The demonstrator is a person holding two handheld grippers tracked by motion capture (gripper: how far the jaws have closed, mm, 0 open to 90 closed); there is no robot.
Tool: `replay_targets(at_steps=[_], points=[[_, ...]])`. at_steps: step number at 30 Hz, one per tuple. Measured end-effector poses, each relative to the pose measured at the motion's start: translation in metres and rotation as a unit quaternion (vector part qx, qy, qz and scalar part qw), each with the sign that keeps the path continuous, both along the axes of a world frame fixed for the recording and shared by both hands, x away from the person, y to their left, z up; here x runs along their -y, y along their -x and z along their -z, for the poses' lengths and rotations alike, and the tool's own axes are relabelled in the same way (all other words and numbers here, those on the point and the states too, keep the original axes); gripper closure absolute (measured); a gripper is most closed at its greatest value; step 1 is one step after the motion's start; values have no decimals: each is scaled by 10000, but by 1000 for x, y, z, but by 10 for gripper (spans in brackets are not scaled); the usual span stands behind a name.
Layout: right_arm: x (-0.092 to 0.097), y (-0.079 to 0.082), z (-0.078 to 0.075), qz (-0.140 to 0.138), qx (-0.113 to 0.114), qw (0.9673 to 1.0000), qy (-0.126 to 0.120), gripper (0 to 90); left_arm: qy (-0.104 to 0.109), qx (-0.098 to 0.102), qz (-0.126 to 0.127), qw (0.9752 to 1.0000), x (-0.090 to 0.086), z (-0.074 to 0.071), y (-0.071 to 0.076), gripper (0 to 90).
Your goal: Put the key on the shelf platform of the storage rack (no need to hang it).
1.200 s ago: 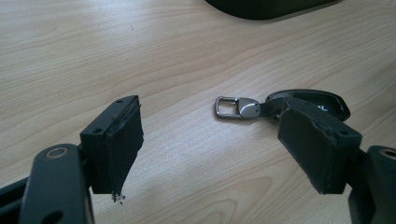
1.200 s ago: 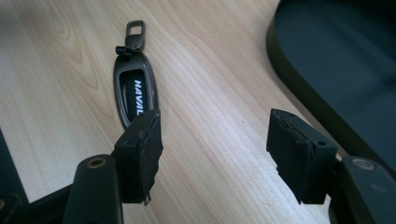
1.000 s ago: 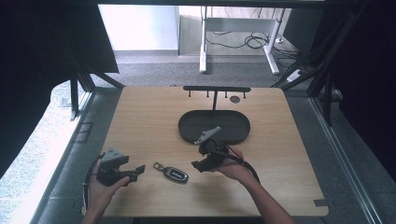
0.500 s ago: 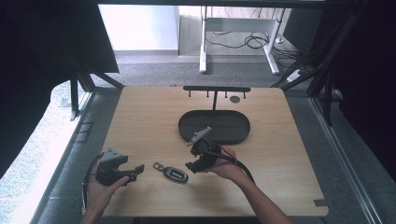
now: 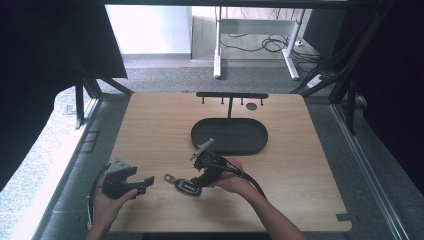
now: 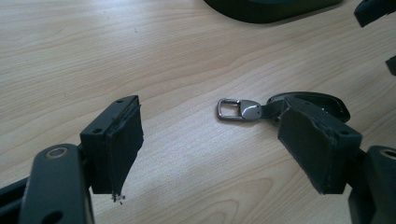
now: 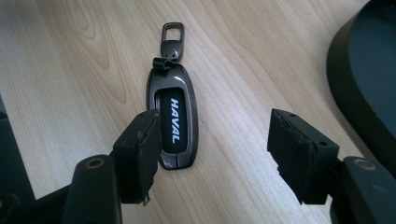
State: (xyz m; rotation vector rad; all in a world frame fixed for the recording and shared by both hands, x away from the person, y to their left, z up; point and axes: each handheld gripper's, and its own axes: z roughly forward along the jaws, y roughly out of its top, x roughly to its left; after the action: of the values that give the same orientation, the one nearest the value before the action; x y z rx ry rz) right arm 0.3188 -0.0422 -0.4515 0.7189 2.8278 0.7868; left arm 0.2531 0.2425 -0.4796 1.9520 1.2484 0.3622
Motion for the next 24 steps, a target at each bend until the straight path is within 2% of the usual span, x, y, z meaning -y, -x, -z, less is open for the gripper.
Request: replay_targets(at_steps=[24], points=[[-37,-1,28,-337,-269,9981,445,352,22,-6,31,10000,2,0,0,223]])
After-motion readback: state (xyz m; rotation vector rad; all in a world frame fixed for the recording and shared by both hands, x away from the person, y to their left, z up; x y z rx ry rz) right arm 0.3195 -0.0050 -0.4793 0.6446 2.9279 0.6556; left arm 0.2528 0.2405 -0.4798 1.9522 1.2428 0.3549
